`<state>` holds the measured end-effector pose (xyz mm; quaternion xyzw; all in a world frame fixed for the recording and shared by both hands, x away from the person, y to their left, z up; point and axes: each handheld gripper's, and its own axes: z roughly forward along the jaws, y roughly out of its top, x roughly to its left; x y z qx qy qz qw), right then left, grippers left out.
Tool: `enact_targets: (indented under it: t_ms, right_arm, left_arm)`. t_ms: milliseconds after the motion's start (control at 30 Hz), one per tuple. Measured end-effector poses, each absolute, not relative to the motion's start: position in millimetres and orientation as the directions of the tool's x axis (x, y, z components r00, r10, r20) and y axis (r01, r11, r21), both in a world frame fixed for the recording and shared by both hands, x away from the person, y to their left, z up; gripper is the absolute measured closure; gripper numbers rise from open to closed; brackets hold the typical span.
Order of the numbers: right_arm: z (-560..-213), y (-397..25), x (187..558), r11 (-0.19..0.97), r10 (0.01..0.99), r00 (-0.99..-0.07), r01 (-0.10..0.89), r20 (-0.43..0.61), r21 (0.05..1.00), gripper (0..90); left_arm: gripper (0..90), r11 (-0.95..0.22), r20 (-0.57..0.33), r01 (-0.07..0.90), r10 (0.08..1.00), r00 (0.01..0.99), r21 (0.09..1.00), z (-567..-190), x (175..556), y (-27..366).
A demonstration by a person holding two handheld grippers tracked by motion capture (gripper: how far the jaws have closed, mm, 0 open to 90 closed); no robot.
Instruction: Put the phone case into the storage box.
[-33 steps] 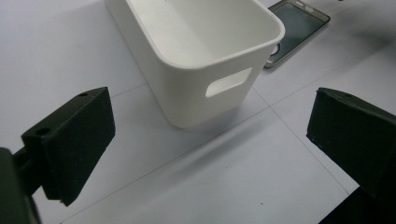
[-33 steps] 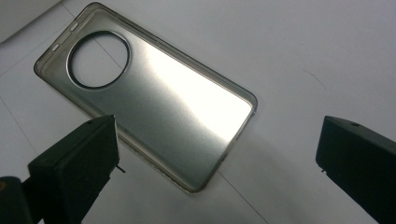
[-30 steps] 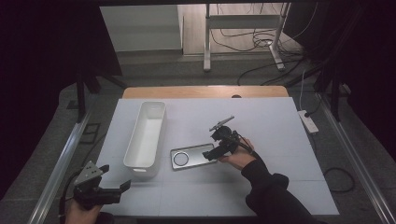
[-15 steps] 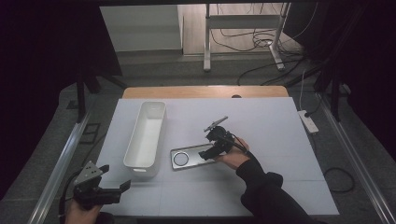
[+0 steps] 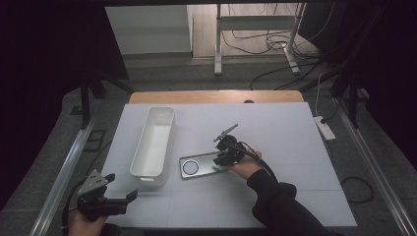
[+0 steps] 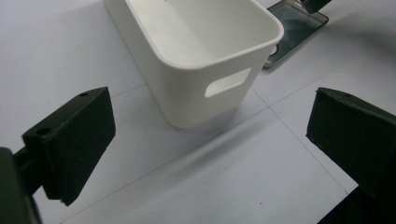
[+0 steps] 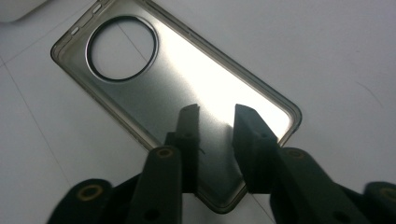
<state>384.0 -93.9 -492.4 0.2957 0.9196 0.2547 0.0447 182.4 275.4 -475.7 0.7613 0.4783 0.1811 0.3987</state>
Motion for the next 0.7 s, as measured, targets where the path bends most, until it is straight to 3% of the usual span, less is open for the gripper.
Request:
enact_targets:
  t_ms: [133, 700]
  right_arm:
    - [-496.1, -93.1, 382.3, 0.712, 0.549, -0.833, 0.508, 0.066, 0.485, 89.6]
    - [-505.7, -102.2, 373.1, 0.741, 0.541, -0.839, 0.504, 0.05, 0.444, 89.9]
  left_arm:
    - [1.9, -0.225, -0.106, 0.583, 0.872, 0.478, 0.78, -475.8, 182.5, 275.4]
    - [1.9, -0.224, -0.108, 0.581, 0.871, 0.48, 0.783, -475.6, 182.0, 275.6]
